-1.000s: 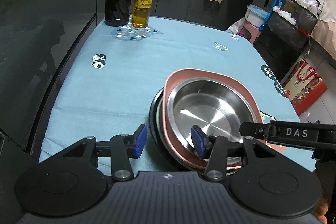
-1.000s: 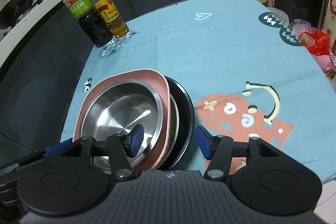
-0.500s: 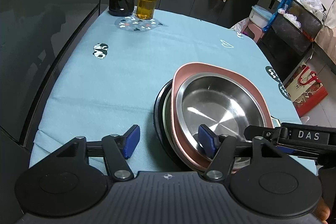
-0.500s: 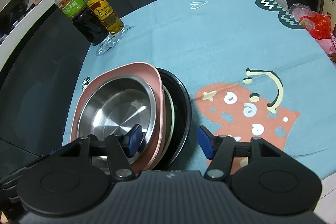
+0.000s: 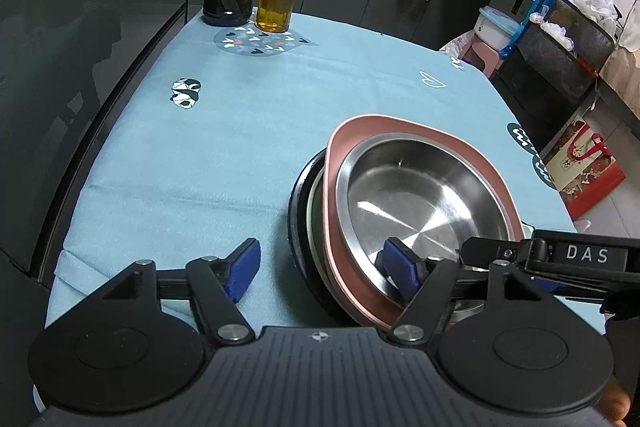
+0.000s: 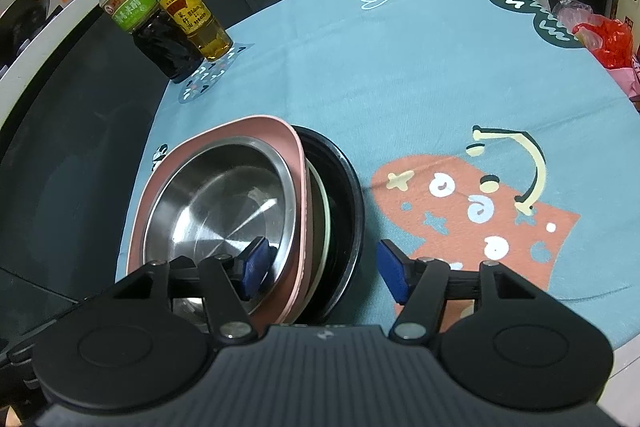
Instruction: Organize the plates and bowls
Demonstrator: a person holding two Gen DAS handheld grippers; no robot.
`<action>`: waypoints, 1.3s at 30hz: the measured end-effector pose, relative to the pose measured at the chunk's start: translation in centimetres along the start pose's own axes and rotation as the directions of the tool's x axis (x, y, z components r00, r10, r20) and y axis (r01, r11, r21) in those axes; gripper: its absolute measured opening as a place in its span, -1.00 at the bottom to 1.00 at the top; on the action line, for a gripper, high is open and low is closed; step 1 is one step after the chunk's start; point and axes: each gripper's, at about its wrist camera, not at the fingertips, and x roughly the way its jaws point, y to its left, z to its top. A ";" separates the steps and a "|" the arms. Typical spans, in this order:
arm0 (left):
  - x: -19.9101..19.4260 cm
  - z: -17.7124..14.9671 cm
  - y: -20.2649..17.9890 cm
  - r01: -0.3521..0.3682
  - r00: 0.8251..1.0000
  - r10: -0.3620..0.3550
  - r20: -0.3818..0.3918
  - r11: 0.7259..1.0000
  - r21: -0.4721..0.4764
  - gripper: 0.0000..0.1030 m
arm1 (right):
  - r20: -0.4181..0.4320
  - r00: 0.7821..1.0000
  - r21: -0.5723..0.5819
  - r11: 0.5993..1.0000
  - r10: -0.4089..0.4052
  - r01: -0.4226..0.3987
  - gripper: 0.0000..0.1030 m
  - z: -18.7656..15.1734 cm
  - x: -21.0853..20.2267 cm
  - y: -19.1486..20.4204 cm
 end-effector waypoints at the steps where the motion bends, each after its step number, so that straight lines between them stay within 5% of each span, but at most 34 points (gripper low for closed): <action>1: 0.1 0.0 0.1 -0.001 1.000 0.001 0.001 1.000 -0.001 0.37 | 0.000 1.000 -0.002 1.000 0.000 0.000 0.16 0.0 0.0 0.0; 7: 0.5 0.0 0.8 0.023 1.000 -0.024 -0.008 0.999 -0.045 0.45 | 0.004 1.000 -0.007 1.000 0.000 0.000 0.16 0.2 0.1 0.1; 11: 0.2 0.0 0.5 0.097 0.995 -0.097 -0.001 0.995 -0.011 0.02 | 0.002 1.000 -0.039 0.999 0.011 -0.010 0.16 0.2 0.1 0.4; 39: -0.7 -0.4 -1.1 0.040 0.998 -0.042 0.046 0.999 0.037 -0.07 | 0.065 0.998 -0.095 0.995 0.014 -0.008 0.12 -0.2 -0.5 0.9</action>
